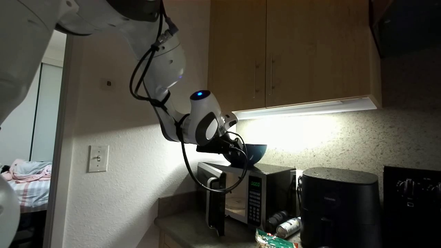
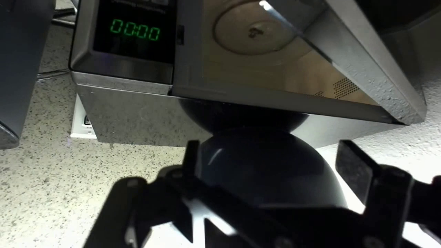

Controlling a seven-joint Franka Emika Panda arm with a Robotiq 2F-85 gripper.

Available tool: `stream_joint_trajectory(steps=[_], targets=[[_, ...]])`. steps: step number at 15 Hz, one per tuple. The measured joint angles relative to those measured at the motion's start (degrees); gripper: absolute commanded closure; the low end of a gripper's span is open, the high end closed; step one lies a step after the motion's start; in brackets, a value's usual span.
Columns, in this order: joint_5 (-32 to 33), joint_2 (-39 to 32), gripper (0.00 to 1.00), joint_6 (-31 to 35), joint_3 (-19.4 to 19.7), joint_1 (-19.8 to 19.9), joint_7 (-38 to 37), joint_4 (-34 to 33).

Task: Open the microwave door

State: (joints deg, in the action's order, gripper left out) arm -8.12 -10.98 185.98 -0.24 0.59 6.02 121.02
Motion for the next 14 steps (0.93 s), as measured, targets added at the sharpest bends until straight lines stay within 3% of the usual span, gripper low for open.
stream_joint_trajectory(steps=[7, 14], targets=[[0.03, -0.81, 0.00, -7.01, 9.17, -2.58, -0.76, -0.31], [-4.50, -0.95, 0.00, -23.12, 4.40, -1.56, -1.66, -3.39]])
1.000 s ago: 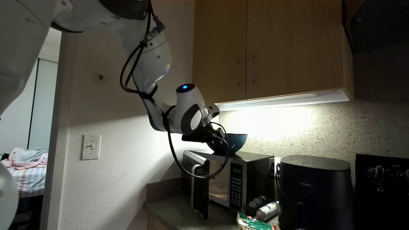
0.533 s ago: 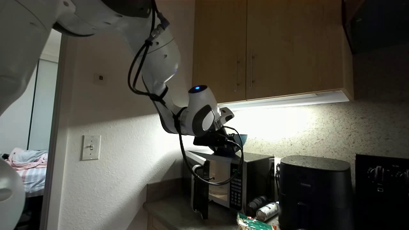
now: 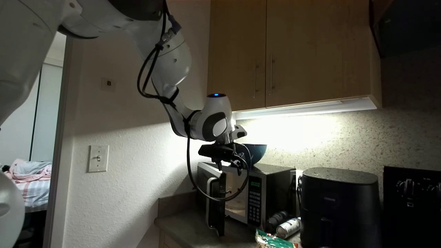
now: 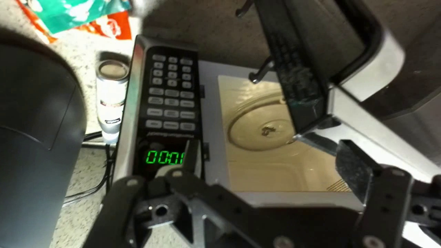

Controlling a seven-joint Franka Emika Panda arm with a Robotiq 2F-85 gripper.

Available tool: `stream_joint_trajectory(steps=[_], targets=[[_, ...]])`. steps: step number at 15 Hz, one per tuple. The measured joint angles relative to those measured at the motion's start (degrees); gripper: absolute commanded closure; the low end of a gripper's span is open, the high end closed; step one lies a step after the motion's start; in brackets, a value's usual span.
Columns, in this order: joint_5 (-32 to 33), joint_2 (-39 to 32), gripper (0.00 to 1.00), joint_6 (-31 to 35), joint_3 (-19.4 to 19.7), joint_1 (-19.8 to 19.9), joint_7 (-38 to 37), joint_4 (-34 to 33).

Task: Open the microwave door

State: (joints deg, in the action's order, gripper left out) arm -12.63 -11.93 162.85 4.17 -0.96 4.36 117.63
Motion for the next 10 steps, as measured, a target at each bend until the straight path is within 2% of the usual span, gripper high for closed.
stream_joint_trajectory(steps=[5, 7, 10], targets=[[-2.10, 0.00, 0.00, -8.69, -2.87, 1.35, 0.05, -2.56], [-1.24, -0.06, 0.00, -5.76, -2.86, 1.63, 0.05, -2.77], [-0.22, -0.27, 0.00, 2.04, -2.87, 1.66, 0.05, -2.76]])
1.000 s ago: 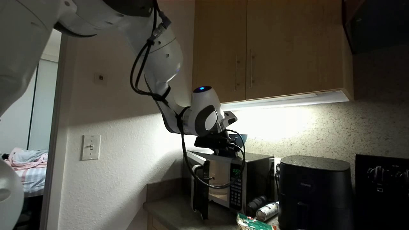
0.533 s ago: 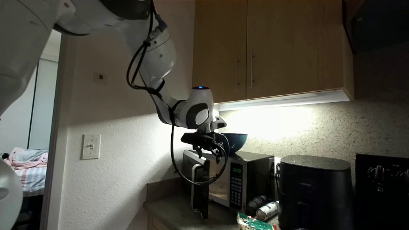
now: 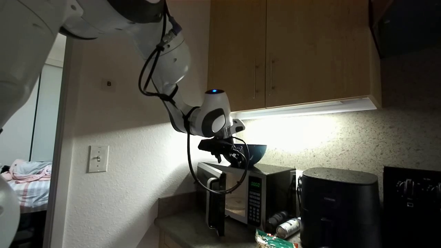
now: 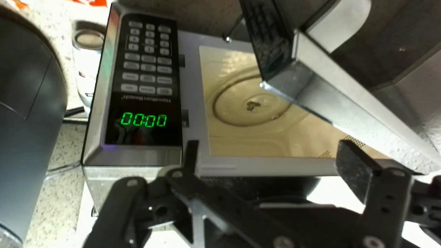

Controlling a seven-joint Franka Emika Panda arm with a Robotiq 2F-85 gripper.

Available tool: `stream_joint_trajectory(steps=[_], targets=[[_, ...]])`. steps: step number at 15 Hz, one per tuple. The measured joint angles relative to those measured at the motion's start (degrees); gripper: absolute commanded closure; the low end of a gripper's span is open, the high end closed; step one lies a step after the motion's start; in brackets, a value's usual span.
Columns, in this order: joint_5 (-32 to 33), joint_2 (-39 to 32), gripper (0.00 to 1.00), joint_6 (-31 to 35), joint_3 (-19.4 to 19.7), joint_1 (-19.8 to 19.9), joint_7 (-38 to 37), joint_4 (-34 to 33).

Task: Open the microwave door

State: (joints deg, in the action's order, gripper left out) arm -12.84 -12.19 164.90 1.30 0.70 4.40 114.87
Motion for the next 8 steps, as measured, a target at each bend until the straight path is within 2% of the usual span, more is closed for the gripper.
stream_joint_trajectory(steps=[3, 8], targets=[[1.72, -1.32, 0.00, 4.46, 0.49, 0.05, -0.16, -0.02], [6.04, -5.66, 0.00, 5.19, 2.69, 0.06, -1.85, -0.87]])
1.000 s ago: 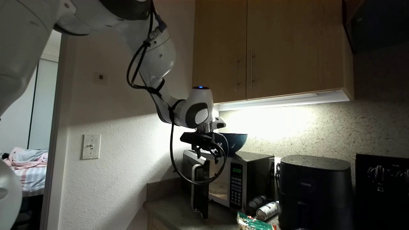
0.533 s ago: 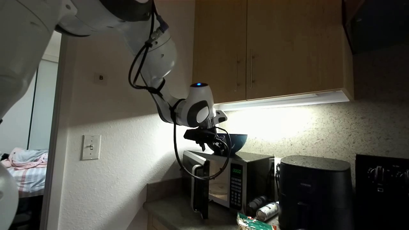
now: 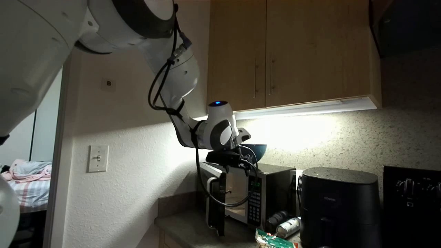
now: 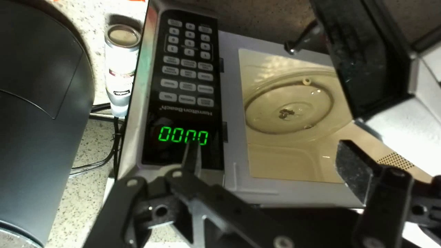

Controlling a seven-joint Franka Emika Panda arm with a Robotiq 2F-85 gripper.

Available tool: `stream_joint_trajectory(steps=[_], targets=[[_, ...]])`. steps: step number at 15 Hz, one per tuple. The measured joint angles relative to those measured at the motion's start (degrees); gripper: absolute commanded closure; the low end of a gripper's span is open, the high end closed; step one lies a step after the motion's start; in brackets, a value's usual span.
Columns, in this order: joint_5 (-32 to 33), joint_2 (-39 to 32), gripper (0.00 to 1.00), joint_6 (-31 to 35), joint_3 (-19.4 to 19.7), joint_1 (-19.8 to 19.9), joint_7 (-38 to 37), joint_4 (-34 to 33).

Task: Open the microwave door

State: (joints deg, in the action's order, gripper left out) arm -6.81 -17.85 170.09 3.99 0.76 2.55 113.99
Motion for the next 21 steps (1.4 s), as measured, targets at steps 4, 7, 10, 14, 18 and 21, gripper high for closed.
stream_joint_trajectory(steps=[4, 7, 10, 14, 18, 21], targets=[[0.69, -1.67, 0.00, -0.07, -0.06, -0.09, -0.52, -0.74], [0.66, -1.40, 0.00, -0.07, -1.96, -0.14, -0.49, -0.74], [0.47, -0.80, 0.00, -0.46, -4.83, -0.09, -0.23, -0.55], [0.02, 1.24, 0.00, -3.57, -8.77, 0.01, 0.52, 0.87], [-0.28, 3.33, 0.00, -7.41, -11.77, -0.01, 1.54, 2.69], [-0.35, 4.11, 0.00, -8.13, -12.85, -0.11, 2.58, 3.70]])
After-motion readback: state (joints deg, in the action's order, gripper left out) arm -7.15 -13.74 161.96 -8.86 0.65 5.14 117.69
